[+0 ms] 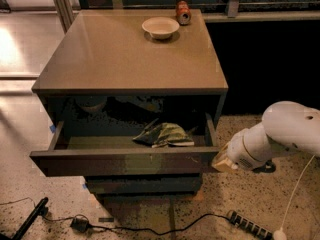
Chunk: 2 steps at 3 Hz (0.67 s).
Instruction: Close top drawer
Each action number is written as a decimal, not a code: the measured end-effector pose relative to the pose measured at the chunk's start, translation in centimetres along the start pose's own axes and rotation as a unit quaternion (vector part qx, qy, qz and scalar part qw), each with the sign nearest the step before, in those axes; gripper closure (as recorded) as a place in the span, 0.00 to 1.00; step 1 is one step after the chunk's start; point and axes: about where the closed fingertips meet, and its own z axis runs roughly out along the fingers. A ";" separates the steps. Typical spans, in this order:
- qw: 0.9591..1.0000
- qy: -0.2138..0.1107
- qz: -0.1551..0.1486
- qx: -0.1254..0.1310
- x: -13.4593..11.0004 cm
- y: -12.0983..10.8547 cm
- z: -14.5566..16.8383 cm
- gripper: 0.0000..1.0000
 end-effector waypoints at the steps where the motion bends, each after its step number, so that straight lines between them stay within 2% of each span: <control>1: 1.000 0.000 0.000 0.000 0.0 0.0 0.0 1.00; 2: 1.000 -0.017 0.008 0.018 -0.8 -1.0 0.9 1.00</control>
Offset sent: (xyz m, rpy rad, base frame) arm 0.0391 0.0137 -0.0107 0.0599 -0.1046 -0.0823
